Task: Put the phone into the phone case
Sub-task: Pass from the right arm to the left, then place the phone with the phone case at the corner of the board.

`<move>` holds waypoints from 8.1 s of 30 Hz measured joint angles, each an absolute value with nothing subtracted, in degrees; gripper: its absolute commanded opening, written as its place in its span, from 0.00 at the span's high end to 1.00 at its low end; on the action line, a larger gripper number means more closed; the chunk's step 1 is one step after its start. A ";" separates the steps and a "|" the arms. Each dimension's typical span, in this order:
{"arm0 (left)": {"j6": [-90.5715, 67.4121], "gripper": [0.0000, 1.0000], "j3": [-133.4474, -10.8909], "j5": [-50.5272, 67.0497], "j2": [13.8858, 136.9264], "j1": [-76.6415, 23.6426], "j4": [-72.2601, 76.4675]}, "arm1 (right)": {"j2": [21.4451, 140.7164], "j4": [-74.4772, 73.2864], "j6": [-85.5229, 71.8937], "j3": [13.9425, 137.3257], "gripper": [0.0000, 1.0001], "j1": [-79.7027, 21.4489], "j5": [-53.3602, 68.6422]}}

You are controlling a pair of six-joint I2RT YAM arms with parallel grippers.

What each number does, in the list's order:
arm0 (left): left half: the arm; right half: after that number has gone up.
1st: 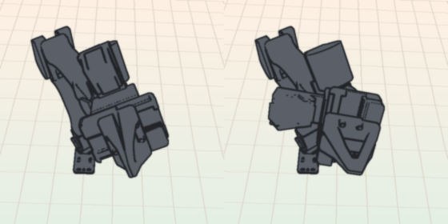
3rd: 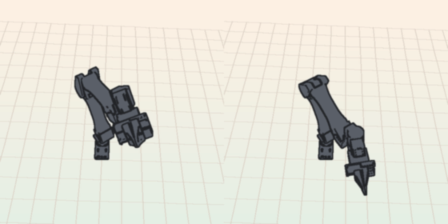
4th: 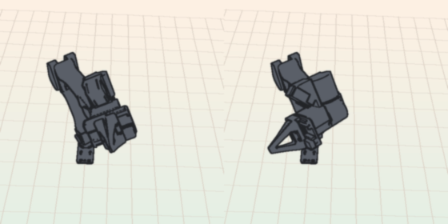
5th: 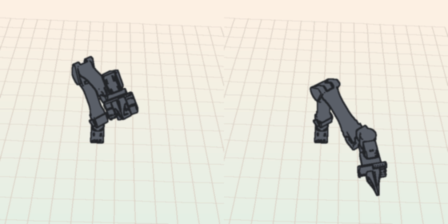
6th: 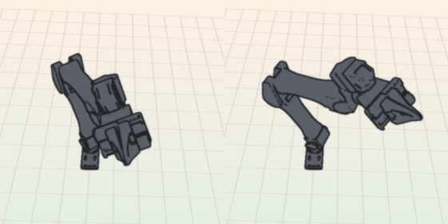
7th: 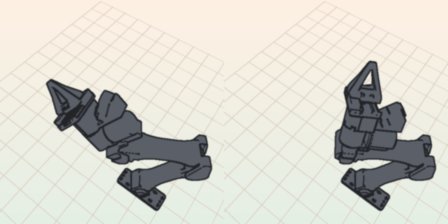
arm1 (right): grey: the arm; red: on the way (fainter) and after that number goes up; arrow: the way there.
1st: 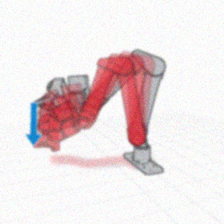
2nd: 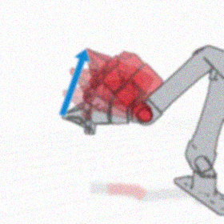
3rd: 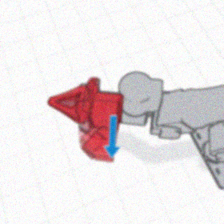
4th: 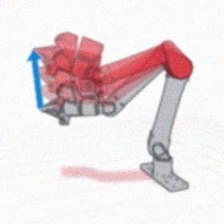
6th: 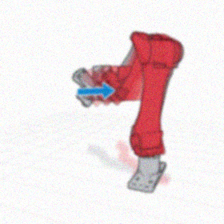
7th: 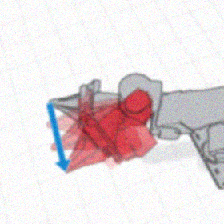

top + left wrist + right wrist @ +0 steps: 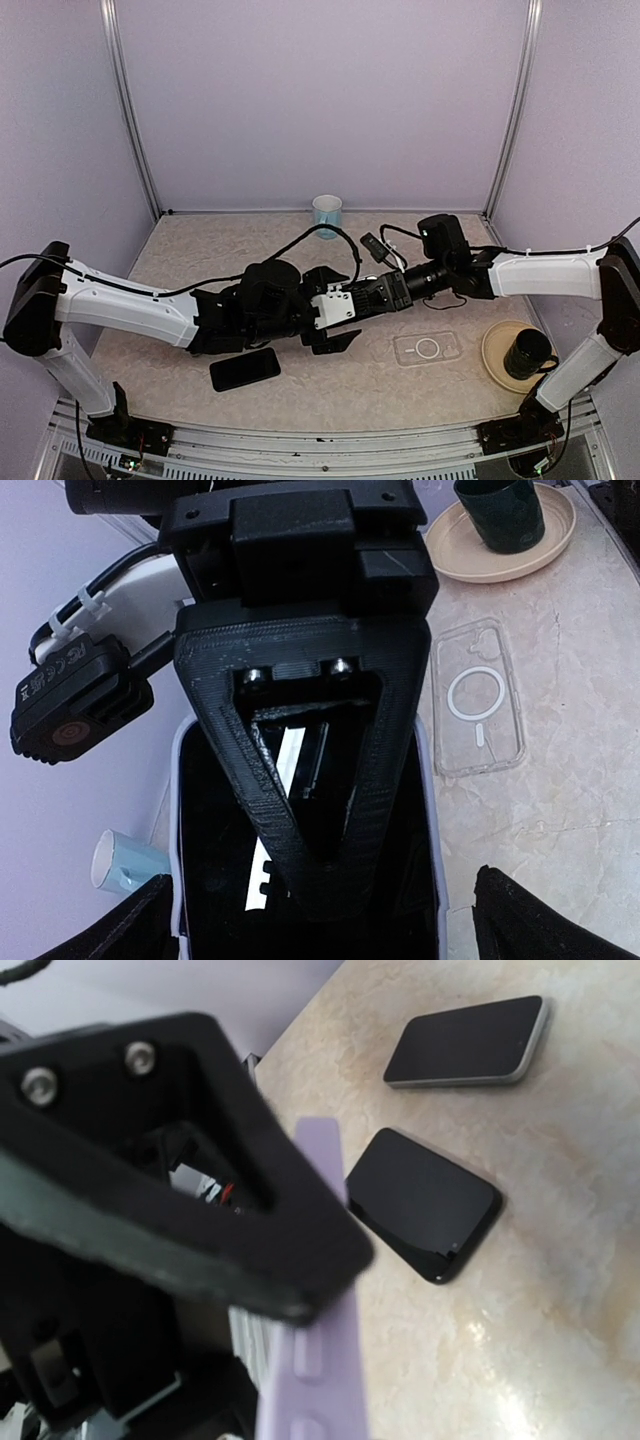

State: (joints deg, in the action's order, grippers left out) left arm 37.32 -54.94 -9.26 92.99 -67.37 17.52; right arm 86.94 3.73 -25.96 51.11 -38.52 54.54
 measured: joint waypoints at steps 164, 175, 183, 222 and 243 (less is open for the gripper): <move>-13.54 0.71 -83.09 -14.26 123.66 -27.31 -9.76 | 65.49 -5.28 -25.39 41.30 0.00 -26.09 28.91; -15.29 0.55 -83.13 -12.78 124.49 -25.69 -11.22 | 65.69 -5.19 -25.61 41.30 0.00 -26.09 29.15; -16.27 0.42 -83.33 -11.33 124.55 -24.36 -11.16 | 65.69 -5.28 -25.58 41.30 0.00 -26.09 29.12; -17.56 0.01 -83.15 -8.99 125.10 -23.64 -7.53 | 66.89 -5.85 -25.39 42.35 0.00 -26.09 29.23; -18.24 0.01 -70.89 -14.85 113.58 -24.01 -3.31 | 66.89 -5.63 -25.34 41.39 0.00 -26.09 28.38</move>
State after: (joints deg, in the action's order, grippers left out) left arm -18.24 -70.89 -14.85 113.58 -24.01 -3.31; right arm 66.89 -5.63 -25.34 41.39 -26.09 28.38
